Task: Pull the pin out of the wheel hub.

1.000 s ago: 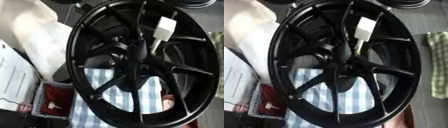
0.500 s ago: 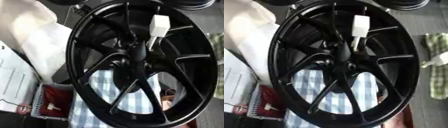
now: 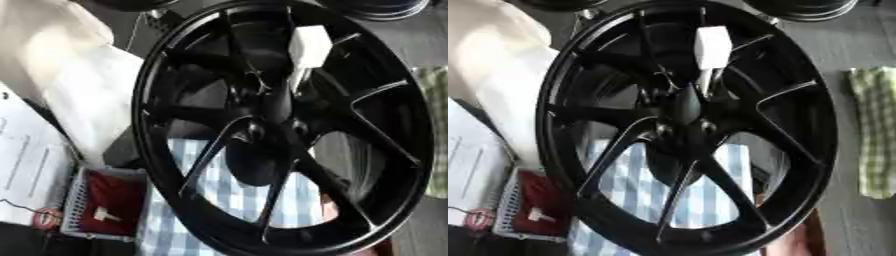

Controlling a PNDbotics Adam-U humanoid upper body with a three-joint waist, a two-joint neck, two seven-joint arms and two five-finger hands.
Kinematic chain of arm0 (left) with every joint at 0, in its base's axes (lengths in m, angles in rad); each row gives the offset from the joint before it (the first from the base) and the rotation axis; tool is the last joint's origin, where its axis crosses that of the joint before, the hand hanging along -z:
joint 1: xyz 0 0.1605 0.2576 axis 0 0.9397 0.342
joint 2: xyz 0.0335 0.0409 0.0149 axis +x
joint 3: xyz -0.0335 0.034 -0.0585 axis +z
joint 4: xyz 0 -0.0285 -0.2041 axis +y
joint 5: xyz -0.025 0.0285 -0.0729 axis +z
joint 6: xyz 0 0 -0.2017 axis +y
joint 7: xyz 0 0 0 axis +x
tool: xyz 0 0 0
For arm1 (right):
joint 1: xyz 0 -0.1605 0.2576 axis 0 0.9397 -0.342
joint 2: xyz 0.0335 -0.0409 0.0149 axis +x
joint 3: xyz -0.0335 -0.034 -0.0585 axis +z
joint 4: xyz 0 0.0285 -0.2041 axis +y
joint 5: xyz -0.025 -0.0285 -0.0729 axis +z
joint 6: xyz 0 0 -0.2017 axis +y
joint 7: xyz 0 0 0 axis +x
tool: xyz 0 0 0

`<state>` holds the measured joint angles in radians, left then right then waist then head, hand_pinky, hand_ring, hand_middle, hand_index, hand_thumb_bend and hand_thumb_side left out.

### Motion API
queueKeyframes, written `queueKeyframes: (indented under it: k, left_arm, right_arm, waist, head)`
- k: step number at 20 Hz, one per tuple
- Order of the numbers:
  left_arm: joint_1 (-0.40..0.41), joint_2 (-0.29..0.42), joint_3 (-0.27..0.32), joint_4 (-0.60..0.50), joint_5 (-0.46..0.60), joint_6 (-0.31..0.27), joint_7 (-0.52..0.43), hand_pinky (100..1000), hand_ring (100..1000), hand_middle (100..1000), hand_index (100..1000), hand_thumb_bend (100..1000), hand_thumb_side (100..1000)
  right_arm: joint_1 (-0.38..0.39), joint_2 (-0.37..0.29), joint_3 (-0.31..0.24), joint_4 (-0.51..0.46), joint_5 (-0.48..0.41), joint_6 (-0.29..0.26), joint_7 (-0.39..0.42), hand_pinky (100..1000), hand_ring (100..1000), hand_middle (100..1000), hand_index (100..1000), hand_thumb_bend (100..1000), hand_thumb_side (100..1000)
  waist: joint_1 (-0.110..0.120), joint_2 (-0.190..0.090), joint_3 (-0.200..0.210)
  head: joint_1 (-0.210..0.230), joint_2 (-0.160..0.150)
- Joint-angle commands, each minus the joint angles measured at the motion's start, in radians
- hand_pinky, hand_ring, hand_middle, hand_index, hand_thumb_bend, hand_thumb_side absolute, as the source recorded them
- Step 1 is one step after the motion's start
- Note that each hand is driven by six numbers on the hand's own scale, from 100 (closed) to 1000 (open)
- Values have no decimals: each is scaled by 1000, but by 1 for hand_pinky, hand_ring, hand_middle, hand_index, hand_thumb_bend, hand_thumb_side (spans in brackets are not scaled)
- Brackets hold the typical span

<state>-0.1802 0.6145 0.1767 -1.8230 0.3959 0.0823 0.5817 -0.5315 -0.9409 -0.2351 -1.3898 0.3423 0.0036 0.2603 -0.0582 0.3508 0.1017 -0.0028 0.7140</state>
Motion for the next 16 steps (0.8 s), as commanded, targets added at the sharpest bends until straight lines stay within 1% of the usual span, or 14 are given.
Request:
queueKeyframes:
  k: [1,2,4,8,9,10,13,16]
  left_arm:
    - [-14,25,6,-13,5,1,-6,771,766,696,767,279,780]
    - [-16,25,4,-14,5,2,-7,771,766,696,767,279,779]
    - [-21,26,1,-16,5,2,-10,771,766,696,767,279,778]
    - [-27,28,-4,-20,4,4,-15,771,766,696,766,278,776]
    - [-29,28,-5,-21,4,4,-16,771,766,696,766,278,776]
    - [-31,28,-6,-22,4,4,-17,771,766,696,766,278,775]
    - [-36,29,-10,-27,2,5,-21,772,767,696,766,279,774]
    - [-38,29,-11,-29,2,6,-22,772,766,696,766,280,772]
  right_arm:
    - [-48,-16,42,-55,-161,25,-83,824,751,672,711,311,440]
    - [-65,-10,64,-66,-216,39,-103,824,751,671,711,308,444]
    - [-100,1,109,-86,-307,64,-115,822,751,670,713,299,461]
    - [-169,39,180,-109,-437,116,-123,820,750,667,716,302,471]
    - [-183,50,195,-111,-466,128,-131,819,750,666,717,355,433]
    - [-195,60,209,-111,-496,140,-139,819,751,668,719,299,479]
    - [-219,91,245,-104,-562,165,-154,820,754,672,726,298,502]
    - [-231,115,262,-94,-586,176,-159,819,754,671,727,288,510]
  waist:
    - [2,-27,5]
    - [1,-27,8]
    - [1,-28,14]
    - [1,-28,23]
    - [1,-28,25]
    - [1,-28,27]
    - [2,-28,32]
    - [3,-28,35]
  head:
    - [-9,-11]
    - [-11,-12]
    - [-16,-11]
    - [-24,-10]
    - [-26,-10]
    - [-27,-10]
    - [-33,-7]
    - [-36,-6]
